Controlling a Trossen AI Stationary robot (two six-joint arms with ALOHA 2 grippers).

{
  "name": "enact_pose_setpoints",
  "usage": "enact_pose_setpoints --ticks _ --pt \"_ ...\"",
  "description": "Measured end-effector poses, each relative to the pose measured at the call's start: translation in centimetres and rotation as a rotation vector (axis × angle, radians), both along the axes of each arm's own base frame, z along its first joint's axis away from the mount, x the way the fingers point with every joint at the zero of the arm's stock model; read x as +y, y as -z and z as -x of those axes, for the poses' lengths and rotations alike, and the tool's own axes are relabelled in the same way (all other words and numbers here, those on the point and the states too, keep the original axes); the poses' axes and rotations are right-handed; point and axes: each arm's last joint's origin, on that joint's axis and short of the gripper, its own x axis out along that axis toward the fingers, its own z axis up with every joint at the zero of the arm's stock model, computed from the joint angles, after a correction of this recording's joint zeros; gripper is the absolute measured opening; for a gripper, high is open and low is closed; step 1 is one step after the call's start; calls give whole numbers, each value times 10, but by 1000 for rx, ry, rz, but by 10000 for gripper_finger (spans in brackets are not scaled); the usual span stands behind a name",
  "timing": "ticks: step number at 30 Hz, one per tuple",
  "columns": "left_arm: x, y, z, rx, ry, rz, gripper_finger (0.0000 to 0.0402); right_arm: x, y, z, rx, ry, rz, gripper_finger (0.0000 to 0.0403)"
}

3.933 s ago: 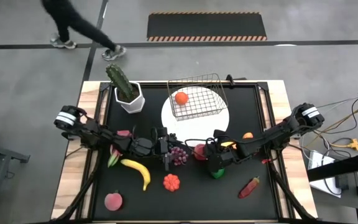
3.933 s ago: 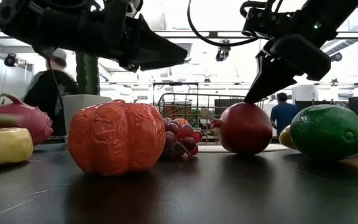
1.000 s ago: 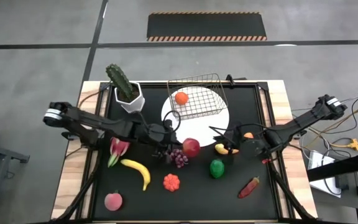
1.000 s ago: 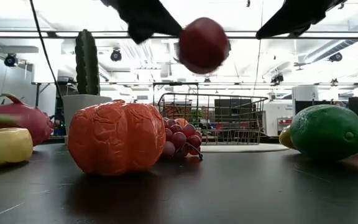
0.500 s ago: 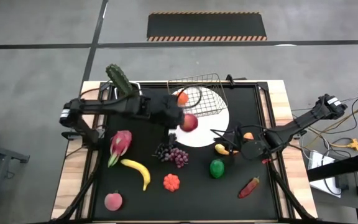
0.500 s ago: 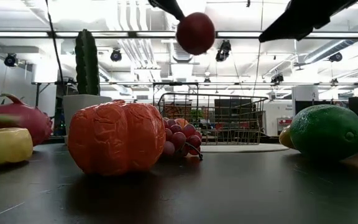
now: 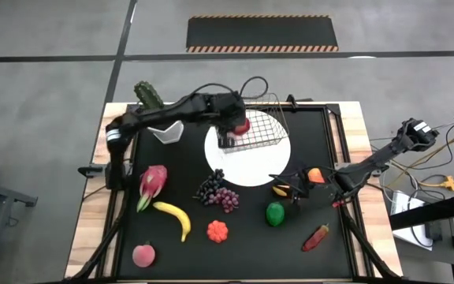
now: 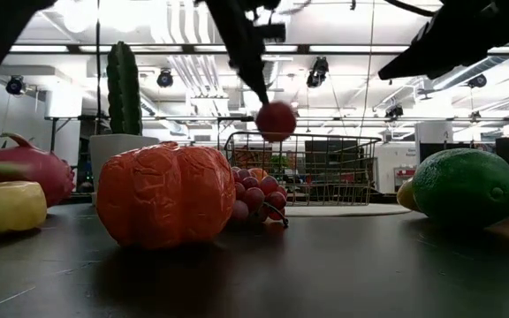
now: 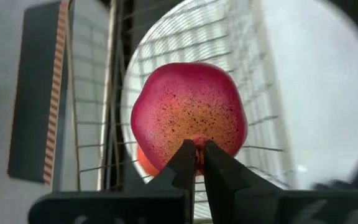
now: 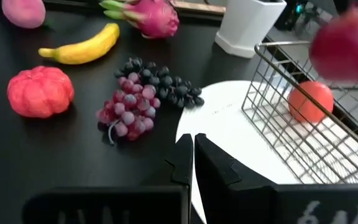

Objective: Build produce basket
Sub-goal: Put the red pomegranate into the wire basket

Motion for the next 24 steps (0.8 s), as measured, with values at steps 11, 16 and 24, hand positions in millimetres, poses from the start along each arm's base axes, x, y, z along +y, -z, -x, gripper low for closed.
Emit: enact_pose_setpoints --ticks 11,16,24 --pt "56 47 -19 13 -104 1 0 0 2 0 -22 -7 2 9" --pt "58 51 -26 -23 -86 -20 0 0 2 0 -23 -4 -4 9" --pt "64 57 -30 -84 -88 -35 0 0 2 0 -23 -3 -6 9"
